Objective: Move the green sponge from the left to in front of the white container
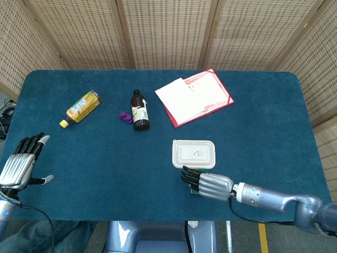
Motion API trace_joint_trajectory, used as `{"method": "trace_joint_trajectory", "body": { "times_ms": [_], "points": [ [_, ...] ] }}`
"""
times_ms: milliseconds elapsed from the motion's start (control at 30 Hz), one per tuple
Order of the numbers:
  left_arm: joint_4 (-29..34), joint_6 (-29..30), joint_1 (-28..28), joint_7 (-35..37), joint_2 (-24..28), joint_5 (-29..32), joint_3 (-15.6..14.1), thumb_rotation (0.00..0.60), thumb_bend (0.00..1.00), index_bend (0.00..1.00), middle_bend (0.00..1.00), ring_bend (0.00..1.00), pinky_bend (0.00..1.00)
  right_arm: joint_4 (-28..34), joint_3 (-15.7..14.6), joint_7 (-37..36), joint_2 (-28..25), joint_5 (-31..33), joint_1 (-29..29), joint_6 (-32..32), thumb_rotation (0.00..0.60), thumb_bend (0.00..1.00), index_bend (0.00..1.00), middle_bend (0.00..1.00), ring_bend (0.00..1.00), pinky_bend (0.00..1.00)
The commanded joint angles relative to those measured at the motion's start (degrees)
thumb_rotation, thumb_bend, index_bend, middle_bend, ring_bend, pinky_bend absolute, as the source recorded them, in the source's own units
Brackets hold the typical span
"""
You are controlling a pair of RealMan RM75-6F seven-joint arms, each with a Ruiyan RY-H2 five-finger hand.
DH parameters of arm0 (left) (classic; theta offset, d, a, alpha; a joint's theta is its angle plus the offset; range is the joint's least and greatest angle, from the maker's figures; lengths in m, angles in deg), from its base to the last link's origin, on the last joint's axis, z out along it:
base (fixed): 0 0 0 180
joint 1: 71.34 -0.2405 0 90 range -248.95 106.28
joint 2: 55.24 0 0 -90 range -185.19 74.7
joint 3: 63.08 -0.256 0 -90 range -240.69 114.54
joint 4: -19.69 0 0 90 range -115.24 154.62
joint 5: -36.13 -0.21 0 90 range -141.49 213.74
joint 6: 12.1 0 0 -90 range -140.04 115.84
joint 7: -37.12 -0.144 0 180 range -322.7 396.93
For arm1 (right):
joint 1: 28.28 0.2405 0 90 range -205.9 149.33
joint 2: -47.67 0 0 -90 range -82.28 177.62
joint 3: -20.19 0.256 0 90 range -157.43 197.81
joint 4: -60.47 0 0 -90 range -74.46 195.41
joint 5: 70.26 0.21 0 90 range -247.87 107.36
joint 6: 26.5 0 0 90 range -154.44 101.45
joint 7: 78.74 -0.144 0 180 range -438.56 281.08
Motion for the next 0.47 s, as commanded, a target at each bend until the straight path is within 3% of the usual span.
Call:
{"method": "trace_joint_trajectory", "body": {
  "times_ms": [33, 167, 300, 467],
  "points": [
    [0.3, 1.3, -1.0, 0.9, 0.4, -1.3, -0.6, 0.600, 0.05, 0.00, 0.00, 0.00, 0.00, 0.6, 1.0, -1.5, -4.8, 3.5, -6.8, -9.4, 0.600, 0.00, 0.23, 0.04, 0.00, 0.00],
    [0.7, 3.7, -2.8, 1.8, 0.6, -3.1, -1.4, 0.600, 0.05, 0.00, 0.00, 0.00, 0.00, -1.1, 3.2, -6.4, -5.0, 11.1, -14.5, -18.3, 0.600, 0.00, 0.14, 0.00, 0.00, 0.00],
    [0.5, 6.9, -5.1, 2.0, 0.1, -4.6, -2.4, 0.600, 0.06, 0.00, 0.00, 0.00, 0.00, -2.5, 6.0, -13.8, -1.1, 19.5, -23.2, -27.4, 0.600, 0.00, 0.01, 0.00, 0.00, 0.00],
    [-1.2, 10.0, -7.1, 2.1, -1.3, -6.1, -2.9, 0.600, 0.05, 0.00, 0.00, 0.00, 0.00, -3.5, 8.0, -24.2, 3.2, 29.8, -31.4, -32.2, 0.600, 0.00, 0.00, 0.00, 0.00, 0.00]
  ]
}}
